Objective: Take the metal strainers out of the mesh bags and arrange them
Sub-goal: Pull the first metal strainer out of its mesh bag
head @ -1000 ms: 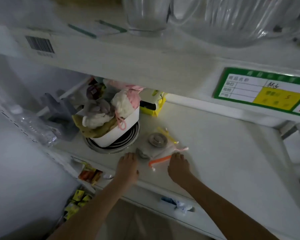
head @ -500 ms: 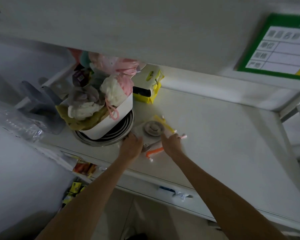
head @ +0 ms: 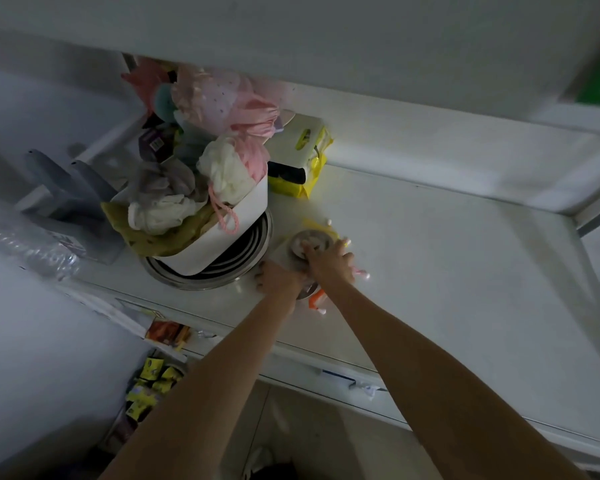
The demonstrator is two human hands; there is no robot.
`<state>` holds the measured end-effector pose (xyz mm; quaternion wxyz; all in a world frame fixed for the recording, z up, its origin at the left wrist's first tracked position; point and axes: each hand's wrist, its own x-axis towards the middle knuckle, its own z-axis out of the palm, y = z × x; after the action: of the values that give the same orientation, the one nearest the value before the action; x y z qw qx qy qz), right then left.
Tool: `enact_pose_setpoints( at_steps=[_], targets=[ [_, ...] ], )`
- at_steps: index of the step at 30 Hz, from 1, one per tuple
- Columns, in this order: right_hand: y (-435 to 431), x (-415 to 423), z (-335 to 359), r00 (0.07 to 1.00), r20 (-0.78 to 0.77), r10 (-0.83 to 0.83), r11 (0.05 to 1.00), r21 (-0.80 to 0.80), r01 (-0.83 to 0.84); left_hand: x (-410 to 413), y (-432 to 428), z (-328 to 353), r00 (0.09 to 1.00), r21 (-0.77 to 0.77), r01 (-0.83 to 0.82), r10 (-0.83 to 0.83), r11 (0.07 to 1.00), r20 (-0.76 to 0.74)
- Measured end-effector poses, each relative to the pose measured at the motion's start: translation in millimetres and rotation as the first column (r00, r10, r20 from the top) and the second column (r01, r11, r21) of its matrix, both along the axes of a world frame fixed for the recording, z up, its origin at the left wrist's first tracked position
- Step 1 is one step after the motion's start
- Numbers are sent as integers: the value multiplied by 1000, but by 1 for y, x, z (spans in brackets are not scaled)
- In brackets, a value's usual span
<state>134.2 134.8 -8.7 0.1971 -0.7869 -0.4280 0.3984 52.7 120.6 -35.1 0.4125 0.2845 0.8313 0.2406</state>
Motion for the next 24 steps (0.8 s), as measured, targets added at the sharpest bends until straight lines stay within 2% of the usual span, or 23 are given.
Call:
enact_pose_setpoints(
  at_steps=[2,7,11,13,17,21,24],
  targets=[
    [0,0,-1,999,32,25,999,19,-25,-3,0,-14,999,61,50,-49,997,-10],
    [10,2,-1,996,-70,53,998,-14,-54,-11,-10,-7,983,201,28,-64,979,174],
    [13,5,1,990,-87,107,993,-45,-111,-11,-18,13,913,289,-133,4,948,407],
    [9,7,-1,986,-78,150,988,-12,-151,-12,-27,20,897,283,-185,44,941,440],
    [0,12,-4,979,-115,169,983,88,-159,-16,-35,29,792,240,-315,116,918,599],
    [-10,14,-1,944,-317,88,979,203,-23,-16,-38,25,720,168,-292,100,942,687],
    [-19,14,-3,907,-419,45,967,247,66,-8,-42,25,557,125,-212,15,969,830]
  ],
)
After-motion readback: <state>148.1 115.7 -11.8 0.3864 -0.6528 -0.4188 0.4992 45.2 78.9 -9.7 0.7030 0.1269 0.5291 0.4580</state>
